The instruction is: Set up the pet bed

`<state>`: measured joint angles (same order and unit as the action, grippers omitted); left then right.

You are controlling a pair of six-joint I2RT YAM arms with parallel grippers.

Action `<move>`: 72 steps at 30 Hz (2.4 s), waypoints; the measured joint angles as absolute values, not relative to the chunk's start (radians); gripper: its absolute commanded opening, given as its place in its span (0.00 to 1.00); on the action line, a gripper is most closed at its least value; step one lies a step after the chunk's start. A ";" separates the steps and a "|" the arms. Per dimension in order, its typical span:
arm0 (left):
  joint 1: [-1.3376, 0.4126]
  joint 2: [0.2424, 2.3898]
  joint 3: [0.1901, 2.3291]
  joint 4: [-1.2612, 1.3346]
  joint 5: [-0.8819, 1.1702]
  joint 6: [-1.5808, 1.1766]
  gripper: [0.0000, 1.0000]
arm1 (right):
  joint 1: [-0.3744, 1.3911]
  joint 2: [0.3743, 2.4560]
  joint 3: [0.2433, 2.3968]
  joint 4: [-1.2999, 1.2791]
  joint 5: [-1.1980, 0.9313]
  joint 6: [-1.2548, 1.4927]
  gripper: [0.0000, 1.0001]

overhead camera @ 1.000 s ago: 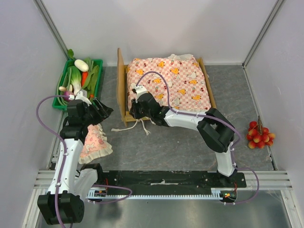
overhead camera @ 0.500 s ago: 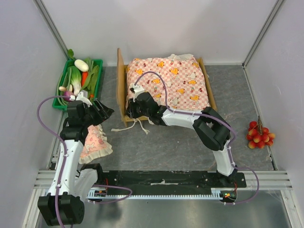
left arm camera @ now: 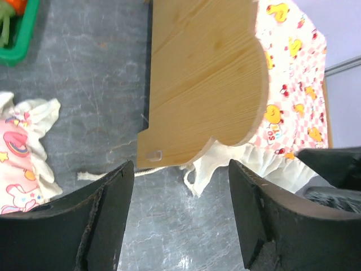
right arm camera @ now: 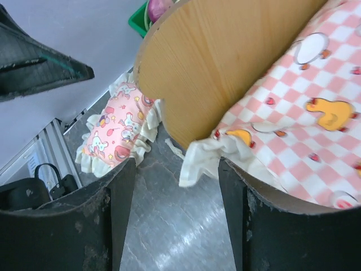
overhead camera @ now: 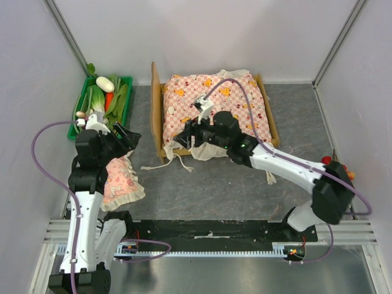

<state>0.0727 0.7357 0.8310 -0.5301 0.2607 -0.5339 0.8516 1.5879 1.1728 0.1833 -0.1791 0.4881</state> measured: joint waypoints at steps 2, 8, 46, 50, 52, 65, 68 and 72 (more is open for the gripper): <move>0.073 0.730 0.855 -0.530 0.259 -0.529 0.74 | 0.838 1.492 1.125 0.169 -0.158 0.474 0.68; 0.073 0.731 0.902 -0.542 0.282 -0.513 0.74 | 0.758 1.259 0.944 0.107 -0.091 0.446 0.64; 0.070 0.727 0.889 -0.574 0.296 -0.479 0.72 | 0.981 2.024 0.867 0.773 0.175 0.392 0.03; 0.070 0.727 0.873 -0.574 0.296 -0.479 0.72 | 0.980 1.971 0.786 0.793 0.151 0.404 0.00; 0.070 0.727 0.870 -0.575 0.296 -0.479 0.72 | 0.981 1.953 0.768 0.781 0.137 0.408 0.00; 0.070 0.726 0.868 -0.574 0.295 -0.479 0.72 | 1.009 1.946 0.815 0.683 0.113 0.430 0.00; 0.070 0.723 0.867 -0.574 0.294 -0.479 0.72 | 1.017 1.946 0.837 0.641 0.126 0.430 0.00; 0.070 0.720 0.867 -0.574 0.293 -0.479 0.72 | 1.039 1.952 0.856 0.613 0.157 0.435 0.00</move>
<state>0.0696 0.7204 0.8669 -0.5743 0.2932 -0.4789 1.0393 1.9522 0.8562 0.6132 0.1566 0.4351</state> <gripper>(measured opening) 0.720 0.010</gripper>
